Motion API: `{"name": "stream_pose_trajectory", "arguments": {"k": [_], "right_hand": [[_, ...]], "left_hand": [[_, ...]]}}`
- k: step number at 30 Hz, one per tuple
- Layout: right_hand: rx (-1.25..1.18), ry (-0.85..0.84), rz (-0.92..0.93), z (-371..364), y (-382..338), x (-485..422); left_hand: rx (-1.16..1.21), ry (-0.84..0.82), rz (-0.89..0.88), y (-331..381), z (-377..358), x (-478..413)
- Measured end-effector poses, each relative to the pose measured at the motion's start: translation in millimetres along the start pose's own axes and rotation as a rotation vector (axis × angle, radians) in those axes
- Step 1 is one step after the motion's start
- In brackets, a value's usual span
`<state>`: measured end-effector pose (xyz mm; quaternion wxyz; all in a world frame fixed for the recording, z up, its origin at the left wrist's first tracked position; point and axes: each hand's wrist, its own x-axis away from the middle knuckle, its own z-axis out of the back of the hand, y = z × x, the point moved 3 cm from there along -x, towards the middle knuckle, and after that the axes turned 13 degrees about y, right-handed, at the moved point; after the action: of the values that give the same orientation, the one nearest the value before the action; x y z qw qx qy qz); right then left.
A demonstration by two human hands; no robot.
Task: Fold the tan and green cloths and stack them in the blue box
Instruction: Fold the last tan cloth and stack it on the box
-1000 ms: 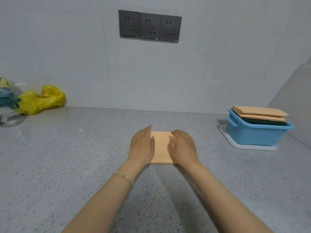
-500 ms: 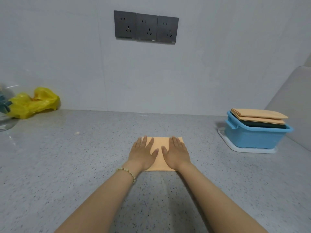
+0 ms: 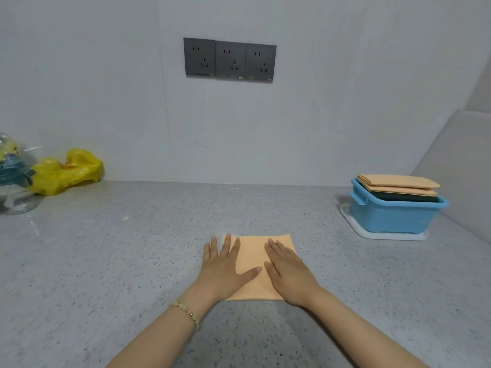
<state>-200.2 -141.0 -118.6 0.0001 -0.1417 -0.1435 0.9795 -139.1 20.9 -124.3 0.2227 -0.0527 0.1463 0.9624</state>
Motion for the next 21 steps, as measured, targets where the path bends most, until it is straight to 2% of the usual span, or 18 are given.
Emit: {"name": "stream_pose_trajectory", "arguments": {"k": [5, 8, 10, 14, 21], "right_hand": [[-0.065, 0.018, 0.089, 19.5, 13.7, 31.9], [-0.13, 0.006, 0.177, 33.6, 11.8, 43.4], [-0.174, -0.043, 0.194, 38.9, 10.2, 49.3], [-0.067, -0.115, 0.261, 40.9, 14.7, 60.2], [0.036, -0.106, 0.296, 50.2, 31.7, 59.5]], "left_hand": [[0.225, 0.16, -0.196, 2.4, 13.1, 10.5], [0.293, 0.181, -0.347, 9.7, 20.6, 19.2], [0.259, 0.18, -0.377, 8.4, 23.7, 24.1], [0.17, 0.111, -0.418, -8.2, 32.1, 35.5], [-0.026, 0.031, -0.452, -30.4, 41.7, 48.9]]}}
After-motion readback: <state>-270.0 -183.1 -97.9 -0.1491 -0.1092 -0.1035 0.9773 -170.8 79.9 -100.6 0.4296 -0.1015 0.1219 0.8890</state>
